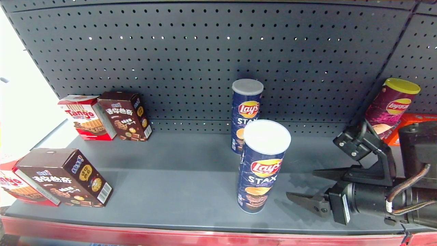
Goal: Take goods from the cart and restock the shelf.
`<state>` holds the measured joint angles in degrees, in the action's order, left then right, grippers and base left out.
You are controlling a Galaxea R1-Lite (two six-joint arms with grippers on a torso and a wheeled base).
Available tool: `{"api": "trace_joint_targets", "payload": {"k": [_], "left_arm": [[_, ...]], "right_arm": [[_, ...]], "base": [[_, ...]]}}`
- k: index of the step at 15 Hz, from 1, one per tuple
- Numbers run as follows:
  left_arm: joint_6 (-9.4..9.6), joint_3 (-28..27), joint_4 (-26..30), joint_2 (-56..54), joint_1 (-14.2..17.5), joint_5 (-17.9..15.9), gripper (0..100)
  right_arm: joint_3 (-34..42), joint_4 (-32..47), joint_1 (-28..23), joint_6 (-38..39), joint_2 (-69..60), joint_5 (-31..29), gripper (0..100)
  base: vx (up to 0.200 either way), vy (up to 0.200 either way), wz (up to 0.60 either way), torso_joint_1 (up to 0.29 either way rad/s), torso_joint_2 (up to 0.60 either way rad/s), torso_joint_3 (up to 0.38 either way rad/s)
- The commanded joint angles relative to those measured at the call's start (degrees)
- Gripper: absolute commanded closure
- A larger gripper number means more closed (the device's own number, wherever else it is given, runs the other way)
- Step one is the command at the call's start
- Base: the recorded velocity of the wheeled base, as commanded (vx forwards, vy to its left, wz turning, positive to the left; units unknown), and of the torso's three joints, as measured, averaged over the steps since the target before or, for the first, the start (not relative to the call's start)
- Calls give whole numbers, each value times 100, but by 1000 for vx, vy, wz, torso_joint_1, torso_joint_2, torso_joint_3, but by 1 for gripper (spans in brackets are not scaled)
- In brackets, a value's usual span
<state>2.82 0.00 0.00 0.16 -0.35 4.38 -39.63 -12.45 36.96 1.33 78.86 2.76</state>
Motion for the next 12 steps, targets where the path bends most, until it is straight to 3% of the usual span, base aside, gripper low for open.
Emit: {"api": "trace_joint_targets", "payload": {"k": [1, 12], "left_arm": [[0, 0, 0, 11, 0, 2, 0], [0, 0, 0, 11, 0, 2, 0]], "right_arm": [[-36, -47, 74, -1, 209, -12, 0], [-440, -100, -137, -71, 815, -3, 0]], "base": [[0, 0, 0, 0, 0, 0], [0, 0, 0, 0, 0, 0]]}}
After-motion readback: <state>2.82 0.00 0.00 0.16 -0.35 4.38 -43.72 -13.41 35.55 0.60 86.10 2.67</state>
